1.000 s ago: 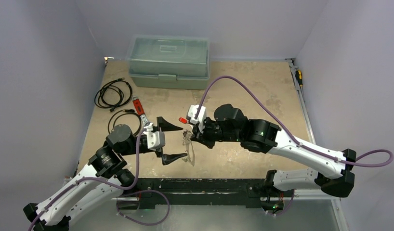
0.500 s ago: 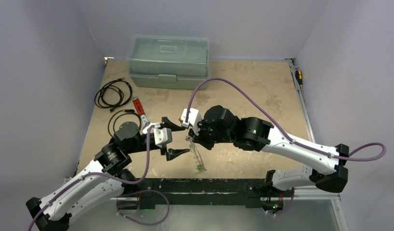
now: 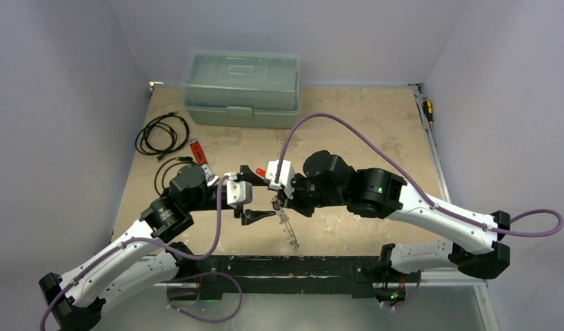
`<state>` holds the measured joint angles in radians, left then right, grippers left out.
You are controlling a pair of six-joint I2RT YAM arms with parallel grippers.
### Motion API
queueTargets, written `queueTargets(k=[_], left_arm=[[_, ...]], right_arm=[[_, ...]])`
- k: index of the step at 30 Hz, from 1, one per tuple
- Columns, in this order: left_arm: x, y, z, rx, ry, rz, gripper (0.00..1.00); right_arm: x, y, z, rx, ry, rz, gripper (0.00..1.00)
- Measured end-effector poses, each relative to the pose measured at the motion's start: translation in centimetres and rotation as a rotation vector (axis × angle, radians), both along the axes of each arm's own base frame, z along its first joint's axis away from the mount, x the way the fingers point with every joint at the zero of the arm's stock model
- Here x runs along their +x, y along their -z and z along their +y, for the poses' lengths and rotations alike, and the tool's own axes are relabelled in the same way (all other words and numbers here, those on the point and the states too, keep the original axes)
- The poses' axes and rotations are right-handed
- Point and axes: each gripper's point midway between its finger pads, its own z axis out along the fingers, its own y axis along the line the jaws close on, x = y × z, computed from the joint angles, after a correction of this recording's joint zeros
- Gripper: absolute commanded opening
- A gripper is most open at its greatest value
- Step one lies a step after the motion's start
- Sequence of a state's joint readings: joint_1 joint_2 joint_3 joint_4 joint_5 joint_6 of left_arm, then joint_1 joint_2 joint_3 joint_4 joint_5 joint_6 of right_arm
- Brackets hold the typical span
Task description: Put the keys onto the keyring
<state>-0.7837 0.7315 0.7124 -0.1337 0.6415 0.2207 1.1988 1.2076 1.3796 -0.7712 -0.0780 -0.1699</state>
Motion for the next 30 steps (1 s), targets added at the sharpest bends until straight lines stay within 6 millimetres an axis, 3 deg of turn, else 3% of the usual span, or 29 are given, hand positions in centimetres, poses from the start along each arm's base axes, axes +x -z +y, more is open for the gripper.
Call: queueTargets(k=[5, 11, 30], left_arm=[[-1.2, -0.8, 0.3, -0.039, 0.044, -0.031, 0.45], [-1.9, -0.9, 0.1, -0.054, 0.090, -0.038, 0.41], [-2.3, -0.4, -1.1, -0.074, 0.153, 0.013, 0.05]], right_arm=[[-0.1, -0.3, -0.2, 0.007, -0.003, -0.007, 0.00], [-0.1, -0.3, -0.2, 0.008, -0.006, -0.008, 0.00], [-0.5, -0.5, 0.2, 0.023, -0.031, -0.001, 0.00]])
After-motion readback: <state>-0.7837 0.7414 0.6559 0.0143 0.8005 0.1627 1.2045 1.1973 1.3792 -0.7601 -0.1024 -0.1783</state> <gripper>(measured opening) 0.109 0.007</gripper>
